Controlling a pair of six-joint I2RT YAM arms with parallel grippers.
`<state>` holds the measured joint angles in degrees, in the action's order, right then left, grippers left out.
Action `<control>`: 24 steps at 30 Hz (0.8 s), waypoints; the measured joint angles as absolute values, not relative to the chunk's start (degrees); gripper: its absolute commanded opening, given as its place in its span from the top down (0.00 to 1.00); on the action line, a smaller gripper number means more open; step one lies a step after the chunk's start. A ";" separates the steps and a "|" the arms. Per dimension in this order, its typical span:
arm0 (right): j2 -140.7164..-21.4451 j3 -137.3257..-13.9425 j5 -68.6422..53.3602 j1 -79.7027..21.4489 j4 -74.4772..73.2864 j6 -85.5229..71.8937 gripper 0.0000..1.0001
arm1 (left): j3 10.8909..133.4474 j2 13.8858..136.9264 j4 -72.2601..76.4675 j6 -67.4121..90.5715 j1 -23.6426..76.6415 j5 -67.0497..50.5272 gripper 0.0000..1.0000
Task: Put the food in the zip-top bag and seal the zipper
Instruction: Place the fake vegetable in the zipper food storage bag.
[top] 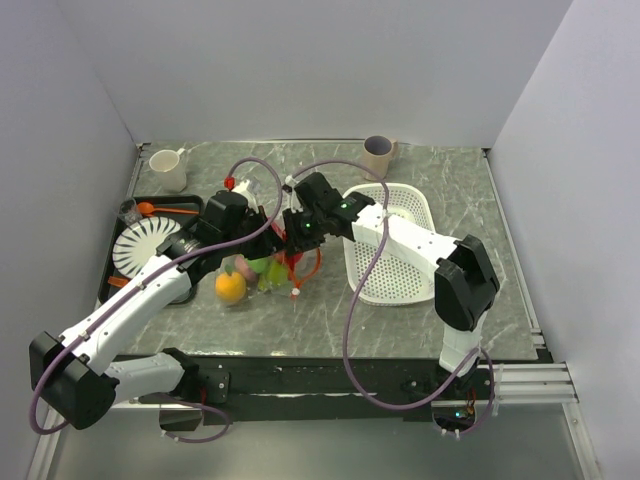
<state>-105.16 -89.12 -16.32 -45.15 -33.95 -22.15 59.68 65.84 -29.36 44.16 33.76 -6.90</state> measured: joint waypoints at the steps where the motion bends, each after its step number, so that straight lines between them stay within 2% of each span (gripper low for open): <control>1: -104.88 -88.71 -16.08 -45.15 -33.01 -22.52 0.76 | 59.68 65.82 -29.34 44.18 33.76 -6.83 0.99; 9: -104.81 -88.71 -18.74 -45.87 -29.63 -21.15 0.46 | 59.70 64.42 -29.95 44.29 33.78 -5.08 0.99; 12: -104.81 -88.71 -18.65 -45.95 -30.00 -20.05 0.38 | 59.70 63.81 -30.79 44.42 33.67 -4.08 0.99; 18: -101.47 -85.65 -15.51 -46.57 -30.55 -19.62 0.34 | 59.70 63.33 -30.89 45.21 33.69 -2.17 0.99; 24: -88.44 -79.61 -9.43 -47.11 -30.28 -20.60 0.34 | 59.70 63.13 -31.00 45.98 33.69 -1.21 0.99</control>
<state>-88.44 -79.61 -9.43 -47.11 -30.28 -20.60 59.70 63.13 -31.00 45.98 33.69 -1.21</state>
